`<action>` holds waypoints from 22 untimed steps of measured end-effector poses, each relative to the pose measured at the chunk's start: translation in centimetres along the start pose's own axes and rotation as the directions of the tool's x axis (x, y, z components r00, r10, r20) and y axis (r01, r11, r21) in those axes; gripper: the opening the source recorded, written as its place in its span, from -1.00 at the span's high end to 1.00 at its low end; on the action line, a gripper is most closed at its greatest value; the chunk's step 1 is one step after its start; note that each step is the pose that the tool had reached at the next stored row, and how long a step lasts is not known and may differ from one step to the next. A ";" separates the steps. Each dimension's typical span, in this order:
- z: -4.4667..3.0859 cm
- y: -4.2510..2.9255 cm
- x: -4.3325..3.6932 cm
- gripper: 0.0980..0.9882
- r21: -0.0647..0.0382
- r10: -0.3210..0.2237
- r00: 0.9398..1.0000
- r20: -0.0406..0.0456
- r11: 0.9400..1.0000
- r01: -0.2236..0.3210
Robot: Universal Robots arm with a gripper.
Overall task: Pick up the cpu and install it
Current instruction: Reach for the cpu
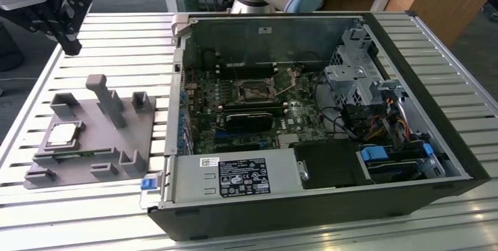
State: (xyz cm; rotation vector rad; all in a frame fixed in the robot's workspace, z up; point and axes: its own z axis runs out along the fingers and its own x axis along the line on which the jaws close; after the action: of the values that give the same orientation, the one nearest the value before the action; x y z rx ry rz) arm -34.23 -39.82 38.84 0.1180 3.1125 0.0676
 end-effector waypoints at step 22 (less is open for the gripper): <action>0.03 -0.18 2.30 0.98 0.000 0.000 1.000 0.000 1.000 0.000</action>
State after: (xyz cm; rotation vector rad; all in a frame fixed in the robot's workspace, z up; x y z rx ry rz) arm -36.53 -39.82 38.75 0.1180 3.1125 0.0676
